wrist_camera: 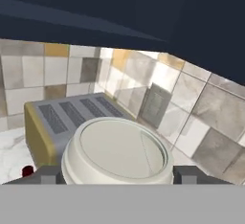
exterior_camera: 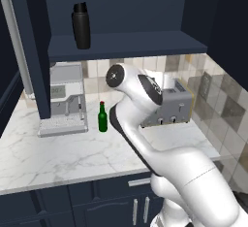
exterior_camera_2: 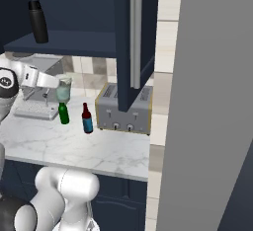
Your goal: Sort all alcoholic drinks to one cabinet, and non-alcoholic drinks to the other.
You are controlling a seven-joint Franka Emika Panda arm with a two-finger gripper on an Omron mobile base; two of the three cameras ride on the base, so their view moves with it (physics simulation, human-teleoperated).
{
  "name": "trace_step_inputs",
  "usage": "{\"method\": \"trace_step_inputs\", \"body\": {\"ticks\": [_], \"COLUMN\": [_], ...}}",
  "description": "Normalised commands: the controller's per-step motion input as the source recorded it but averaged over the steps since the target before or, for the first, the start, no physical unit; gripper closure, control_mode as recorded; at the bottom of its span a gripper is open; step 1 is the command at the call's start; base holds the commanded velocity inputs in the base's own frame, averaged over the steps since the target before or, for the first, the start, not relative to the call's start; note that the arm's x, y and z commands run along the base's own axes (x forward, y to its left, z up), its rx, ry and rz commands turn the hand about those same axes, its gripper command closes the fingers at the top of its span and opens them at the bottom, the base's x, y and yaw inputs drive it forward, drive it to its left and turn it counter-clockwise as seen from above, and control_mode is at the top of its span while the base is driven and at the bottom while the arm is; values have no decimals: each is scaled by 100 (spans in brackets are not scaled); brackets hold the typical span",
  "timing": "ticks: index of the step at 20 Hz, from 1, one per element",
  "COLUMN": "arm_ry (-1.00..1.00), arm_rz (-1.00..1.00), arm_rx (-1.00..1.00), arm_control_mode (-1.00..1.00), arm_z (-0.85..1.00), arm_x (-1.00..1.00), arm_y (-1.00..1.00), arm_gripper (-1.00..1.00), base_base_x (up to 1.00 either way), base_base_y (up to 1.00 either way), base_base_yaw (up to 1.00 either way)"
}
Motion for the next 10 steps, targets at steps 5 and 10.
{"method": "trace_step_inputs", "body": {"ticks": [5, 10], "arm_ry": [0, 0], "arm_rz": [14, 15], "arm_rx": [0, 0], "arm_control_mode": [-100, -100], "arm_z": [44, 46], "arm_x": [-7, 0], "arm_y": [0, 0], "arm_gripper": [100, 100], "base_base_x": [0, 0], "base_base_y": [0, 0], "base_base_yaw": [0, 0]}}
